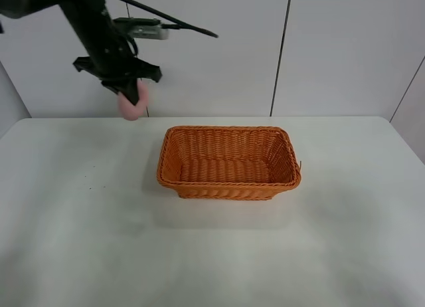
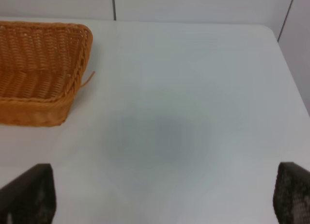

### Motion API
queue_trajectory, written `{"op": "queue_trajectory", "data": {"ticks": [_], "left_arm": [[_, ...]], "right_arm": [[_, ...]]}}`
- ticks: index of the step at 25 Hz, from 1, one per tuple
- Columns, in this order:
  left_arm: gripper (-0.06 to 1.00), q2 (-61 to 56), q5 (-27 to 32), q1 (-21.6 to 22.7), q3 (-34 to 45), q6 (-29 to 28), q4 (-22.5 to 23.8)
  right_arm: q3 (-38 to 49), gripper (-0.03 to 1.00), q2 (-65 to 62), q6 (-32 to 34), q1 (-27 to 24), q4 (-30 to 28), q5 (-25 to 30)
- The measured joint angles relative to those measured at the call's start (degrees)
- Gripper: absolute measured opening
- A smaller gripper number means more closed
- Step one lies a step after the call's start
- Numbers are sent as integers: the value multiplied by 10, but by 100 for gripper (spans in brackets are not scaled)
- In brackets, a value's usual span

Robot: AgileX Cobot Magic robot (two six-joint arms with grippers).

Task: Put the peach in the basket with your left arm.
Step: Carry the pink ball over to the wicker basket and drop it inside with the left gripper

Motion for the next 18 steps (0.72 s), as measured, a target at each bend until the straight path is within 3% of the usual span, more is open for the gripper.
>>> {"op": "queue_trajectory", "data": {"ticks": [7, 14, 16, 18], "left_arm": [[5, 132, 0, -114, -132, -16, -4], [5, 221, -39, -155, -154, -20, -10], [10, 237, -40, -156, -154, -20, -19], [24, 244, -41, -156, -150, -20, -29]], "right_arm": [[0, 69, 0, 0, 0, 0, 0], [0, 69, 0, 0, 0, 0, 0], [0, 69, 0, 0, 0, 0, 0], [0, 69, 0, 0, 0, 0, 0]]}}
